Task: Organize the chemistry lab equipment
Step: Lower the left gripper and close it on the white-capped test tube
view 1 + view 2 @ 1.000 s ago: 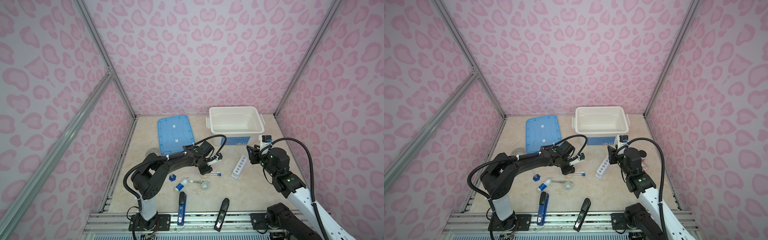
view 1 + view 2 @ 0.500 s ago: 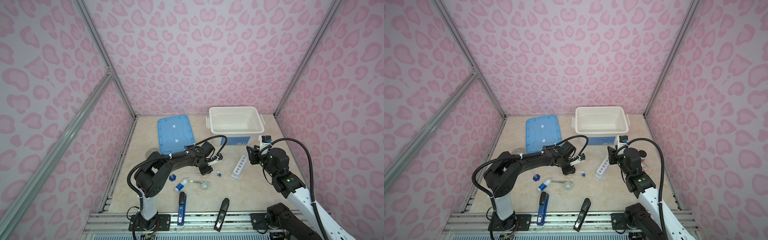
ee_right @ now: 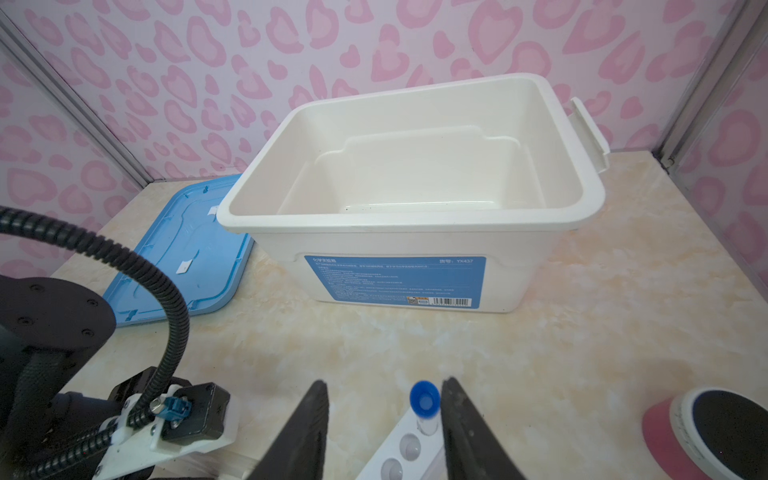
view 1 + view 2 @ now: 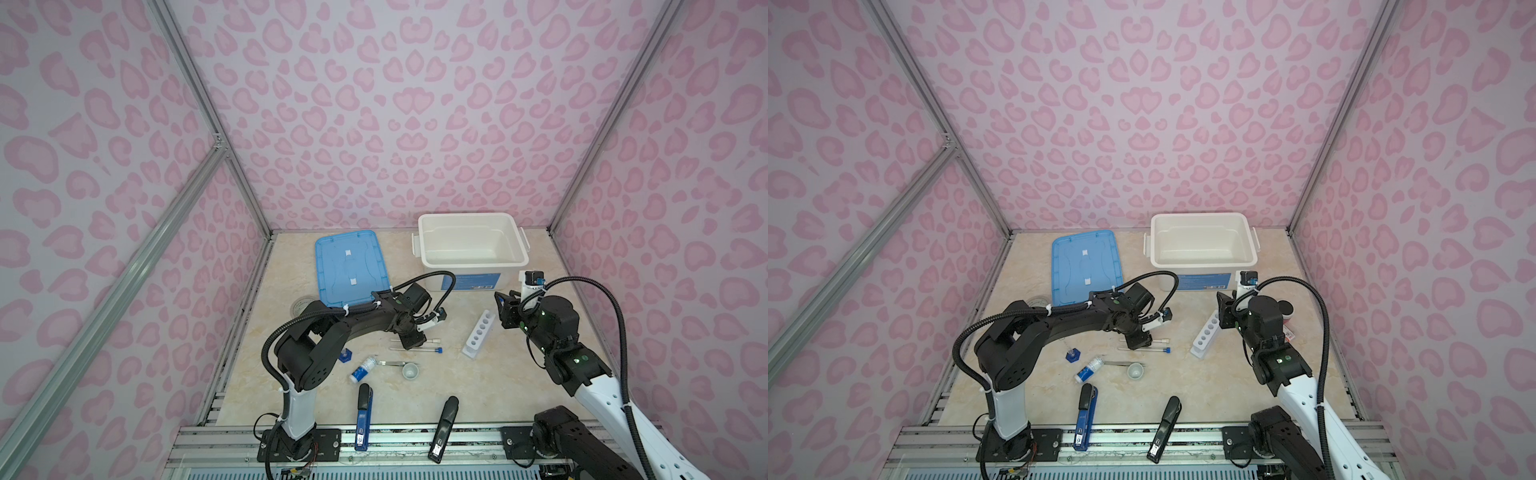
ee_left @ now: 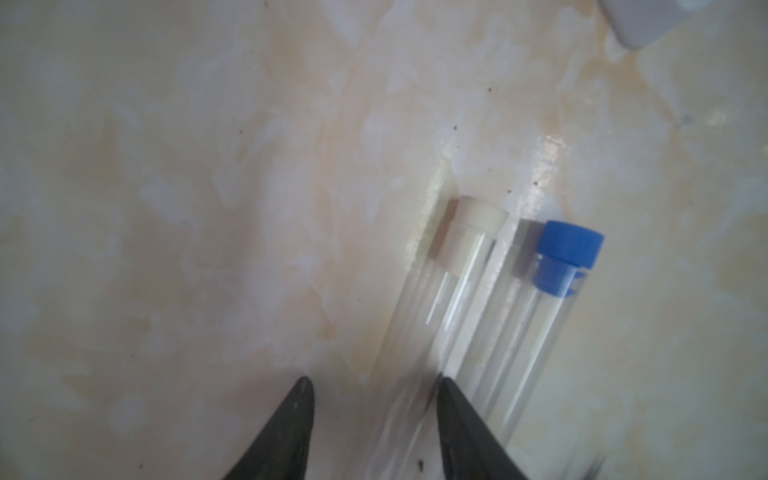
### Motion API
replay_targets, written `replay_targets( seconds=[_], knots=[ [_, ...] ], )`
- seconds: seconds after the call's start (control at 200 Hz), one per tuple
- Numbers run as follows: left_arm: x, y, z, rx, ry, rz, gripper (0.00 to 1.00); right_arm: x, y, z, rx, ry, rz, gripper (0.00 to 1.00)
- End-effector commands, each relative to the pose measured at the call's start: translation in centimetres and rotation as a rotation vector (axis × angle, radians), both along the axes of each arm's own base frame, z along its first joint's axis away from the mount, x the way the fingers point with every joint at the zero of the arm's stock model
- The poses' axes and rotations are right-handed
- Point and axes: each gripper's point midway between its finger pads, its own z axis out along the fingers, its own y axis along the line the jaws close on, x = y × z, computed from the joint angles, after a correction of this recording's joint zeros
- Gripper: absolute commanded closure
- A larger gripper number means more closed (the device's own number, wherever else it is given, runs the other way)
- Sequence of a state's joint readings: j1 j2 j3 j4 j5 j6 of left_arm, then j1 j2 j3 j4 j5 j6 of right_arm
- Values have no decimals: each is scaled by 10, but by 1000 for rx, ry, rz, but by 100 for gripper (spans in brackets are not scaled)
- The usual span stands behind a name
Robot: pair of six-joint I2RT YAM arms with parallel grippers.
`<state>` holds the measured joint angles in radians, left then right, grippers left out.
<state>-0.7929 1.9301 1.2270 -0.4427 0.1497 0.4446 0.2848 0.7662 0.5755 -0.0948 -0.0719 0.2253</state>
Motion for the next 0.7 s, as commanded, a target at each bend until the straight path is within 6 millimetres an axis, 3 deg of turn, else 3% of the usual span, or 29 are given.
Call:
replay_targets(
  seconds=[0.0,0.21,0.695],
  knots=[
    [2,-1,-3,5,2,0,53,2,0,4,11,-22,-4,55],
    [0,-3,-5,-1,19,-6,67,4,-1,4,11,-20,-8,56],
    [-2,-3,-11,9,30,-18,83,4,-2,4,18,-22,-10,56]
  ],
)
